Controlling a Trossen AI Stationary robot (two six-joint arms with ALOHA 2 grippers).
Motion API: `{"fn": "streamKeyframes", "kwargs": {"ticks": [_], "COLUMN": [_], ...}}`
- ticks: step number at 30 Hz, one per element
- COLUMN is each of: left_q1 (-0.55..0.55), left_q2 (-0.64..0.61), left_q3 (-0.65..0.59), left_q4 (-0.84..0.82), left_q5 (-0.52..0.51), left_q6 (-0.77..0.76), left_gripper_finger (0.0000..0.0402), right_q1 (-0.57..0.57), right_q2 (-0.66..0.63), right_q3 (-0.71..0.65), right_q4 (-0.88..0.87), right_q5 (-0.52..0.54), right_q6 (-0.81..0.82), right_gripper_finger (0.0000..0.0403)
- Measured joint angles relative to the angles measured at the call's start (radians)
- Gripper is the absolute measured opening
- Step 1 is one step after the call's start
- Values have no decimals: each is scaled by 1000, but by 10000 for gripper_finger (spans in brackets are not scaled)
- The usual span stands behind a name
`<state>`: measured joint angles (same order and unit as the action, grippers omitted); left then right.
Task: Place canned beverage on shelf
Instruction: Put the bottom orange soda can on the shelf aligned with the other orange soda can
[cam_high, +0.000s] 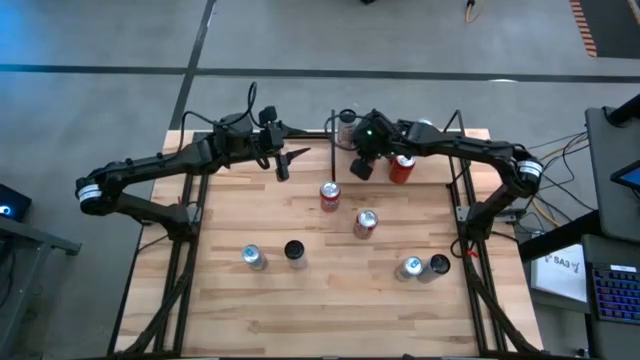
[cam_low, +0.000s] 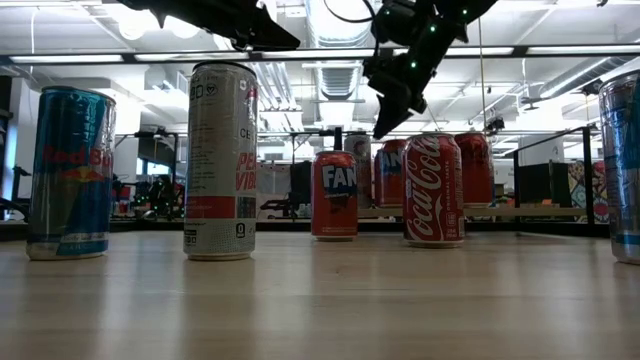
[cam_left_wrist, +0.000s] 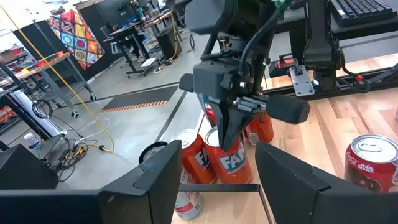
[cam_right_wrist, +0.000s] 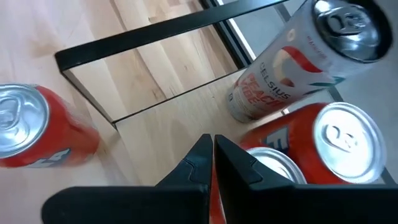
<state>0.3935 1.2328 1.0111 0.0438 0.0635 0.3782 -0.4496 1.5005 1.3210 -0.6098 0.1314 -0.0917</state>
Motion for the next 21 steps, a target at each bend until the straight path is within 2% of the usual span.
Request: {"fn": "streamKeyframes", "kwargs": {"ticks": [10, 16, 21], "left_q1": [0, 0, 0], "left_q2": [0, 0, 0], "left_q3": [0, 0, 0], "left_q4": [0, 0, 0], "left_q5": [0, 0, 0], "left_q6": [0, -2, -3], "left_gripper_finger": [190, 190, 190], "right_q1": [0, -3, -2], "right_q2": [-59, -76, -73], "right_q3": [32, 31, -5], "right_q4": [-123, -228, -224], "right_q5": [-17, -195, -210], "right_q6": [6, 19, 46], "right_gripper_finger": [9, 9, 9]}}
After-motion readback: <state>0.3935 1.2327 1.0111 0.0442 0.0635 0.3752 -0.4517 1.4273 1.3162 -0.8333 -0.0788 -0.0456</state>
